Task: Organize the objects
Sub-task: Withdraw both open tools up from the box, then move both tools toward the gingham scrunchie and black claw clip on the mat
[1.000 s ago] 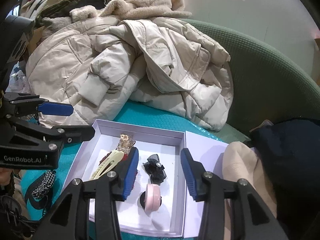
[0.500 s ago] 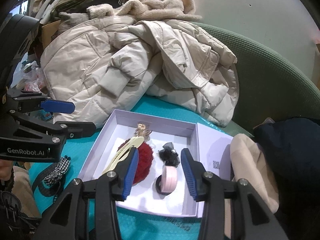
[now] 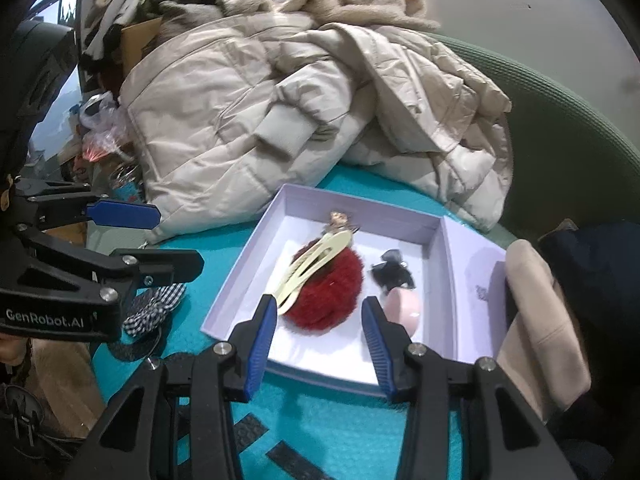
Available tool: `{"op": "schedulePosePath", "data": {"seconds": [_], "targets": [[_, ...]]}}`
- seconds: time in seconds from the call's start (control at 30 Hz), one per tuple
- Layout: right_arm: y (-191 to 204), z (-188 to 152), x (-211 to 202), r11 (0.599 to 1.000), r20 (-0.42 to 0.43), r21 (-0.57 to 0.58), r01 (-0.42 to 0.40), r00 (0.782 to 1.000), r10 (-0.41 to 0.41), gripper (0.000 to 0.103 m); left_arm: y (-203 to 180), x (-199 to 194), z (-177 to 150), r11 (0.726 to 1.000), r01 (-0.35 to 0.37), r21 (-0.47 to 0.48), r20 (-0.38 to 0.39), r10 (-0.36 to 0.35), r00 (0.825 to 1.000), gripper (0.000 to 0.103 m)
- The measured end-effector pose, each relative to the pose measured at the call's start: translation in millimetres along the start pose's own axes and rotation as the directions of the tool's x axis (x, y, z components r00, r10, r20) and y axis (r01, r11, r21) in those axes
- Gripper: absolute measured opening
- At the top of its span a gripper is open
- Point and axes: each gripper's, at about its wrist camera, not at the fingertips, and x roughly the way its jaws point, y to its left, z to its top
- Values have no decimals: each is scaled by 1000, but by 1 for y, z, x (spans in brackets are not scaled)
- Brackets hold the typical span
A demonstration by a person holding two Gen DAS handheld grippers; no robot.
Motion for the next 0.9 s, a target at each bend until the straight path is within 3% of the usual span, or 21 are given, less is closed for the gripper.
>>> {"op": "schedulePosePath", "data": {"seconds": [0.9], "targets": [[79, -54, 13, 981, -89, -82, -177, 981, 170, 44, 56, -14, -99, 990, -43, -133, -72, 34, 997, 63]]}}
